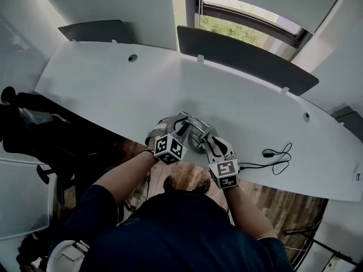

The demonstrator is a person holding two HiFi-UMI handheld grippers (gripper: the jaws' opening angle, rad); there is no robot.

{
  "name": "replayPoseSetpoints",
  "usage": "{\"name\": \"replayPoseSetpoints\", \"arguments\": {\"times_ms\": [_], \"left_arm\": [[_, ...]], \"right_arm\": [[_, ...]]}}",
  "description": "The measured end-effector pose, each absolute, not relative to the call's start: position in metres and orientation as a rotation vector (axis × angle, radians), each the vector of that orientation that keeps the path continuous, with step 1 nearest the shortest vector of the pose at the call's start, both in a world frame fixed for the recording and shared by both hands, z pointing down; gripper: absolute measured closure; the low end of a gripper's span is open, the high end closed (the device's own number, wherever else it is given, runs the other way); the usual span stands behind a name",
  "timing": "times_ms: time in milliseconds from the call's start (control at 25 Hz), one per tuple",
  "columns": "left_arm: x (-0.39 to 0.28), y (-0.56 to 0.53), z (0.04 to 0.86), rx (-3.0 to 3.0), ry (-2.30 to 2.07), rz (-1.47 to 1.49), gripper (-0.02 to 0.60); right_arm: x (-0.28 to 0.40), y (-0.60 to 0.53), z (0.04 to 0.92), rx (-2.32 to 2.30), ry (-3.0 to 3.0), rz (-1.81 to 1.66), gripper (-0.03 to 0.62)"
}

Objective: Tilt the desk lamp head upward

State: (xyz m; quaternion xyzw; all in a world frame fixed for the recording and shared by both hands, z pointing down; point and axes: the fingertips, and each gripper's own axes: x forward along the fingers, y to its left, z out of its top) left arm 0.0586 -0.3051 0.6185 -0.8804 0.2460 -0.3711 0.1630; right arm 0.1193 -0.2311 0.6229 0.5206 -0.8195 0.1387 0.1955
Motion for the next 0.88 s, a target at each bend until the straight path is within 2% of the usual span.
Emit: {"name": "replayPoseSetpoints", "arguments": {"times_ms": [360, 520, 880], "left_arm": [[0.067, -0.311, 0.632, -2.42, 0.688, -1.015, 0.499], [0.068, -0.313, 0.636, -2.39, 0.682, -1.034, 0.541], [0.069, -0.314, 0.638, -2.37, 0.639, -1.1, 0.545]], "right_arm": [[0.108, -0.254, 0.633, 1.429, -2.269, 0.303, 0.466], [0.104, -0.258, 0.631, 1.424, -2.266, 0.301, 0.459], [0.104, -0.262, 0.64, 1.411, -2.217, 0.287, 0.456]]}}
